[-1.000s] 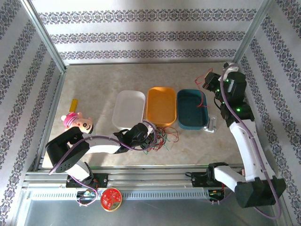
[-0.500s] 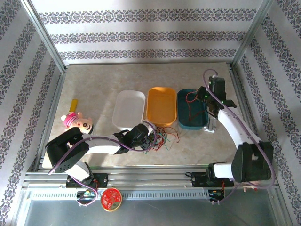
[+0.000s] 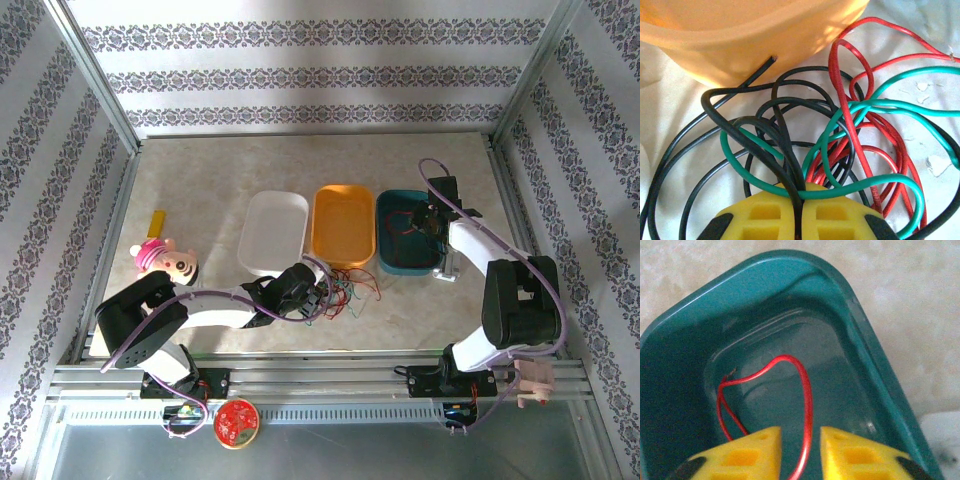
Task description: Untangle the cables
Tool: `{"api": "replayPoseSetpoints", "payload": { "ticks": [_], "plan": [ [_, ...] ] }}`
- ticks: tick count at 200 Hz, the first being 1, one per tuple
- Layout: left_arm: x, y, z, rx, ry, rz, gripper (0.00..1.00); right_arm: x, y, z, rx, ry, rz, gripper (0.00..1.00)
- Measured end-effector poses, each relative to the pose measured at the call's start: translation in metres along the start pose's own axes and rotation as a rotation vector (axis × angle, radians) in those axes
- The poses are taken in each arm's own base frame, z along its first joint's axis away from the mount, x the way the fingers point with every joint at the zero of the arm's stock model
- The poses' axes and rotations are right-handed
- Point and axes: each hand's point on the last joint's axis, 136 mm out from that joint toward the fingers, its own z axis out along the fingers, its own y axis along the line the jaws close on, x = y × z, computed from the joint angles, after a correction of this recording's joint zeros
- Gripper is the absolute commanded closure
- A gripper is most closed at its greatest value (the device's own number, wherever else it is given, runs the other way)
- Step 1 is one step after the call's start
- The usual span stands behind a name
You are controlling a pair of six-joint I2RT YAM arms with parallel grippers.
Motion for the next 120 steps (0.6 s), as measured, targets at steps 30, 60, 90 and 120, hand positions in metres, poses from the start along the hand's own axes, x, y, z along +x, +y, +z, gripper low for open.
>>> {"api": "replayPoseSetpoints", "payload": {
  "ticks": [30, 60, 90, 120],
  "plan": [
    [-0.003, 0.003, -0.001, -0.019, -0.013, -0.004, 1.0, -0.004, 0.0, -0.018, 0.019, -0.034, -0.004, 0.46],
    [-0.004, 0.004, -0.001, -0.022, -0.015, -0.005, 1.0, -0.022, 0.005, -0.064, 0.004, -0.151, -0.012, 0.45],
    [-0.004, 0.004, -0.001, -0.022, -0.015, -0.005, 1.0, -0.008, 0.017, -0.103, -0.081, -0.191, -0.062, 0.46],
    [-0.004, 0.004, -0.001, -0.022, -0.016, -0.005, 1.0, 0.068, 0.044, -0.109, -0.231, -0.01, -0.237, 0.47]
  ]
}}
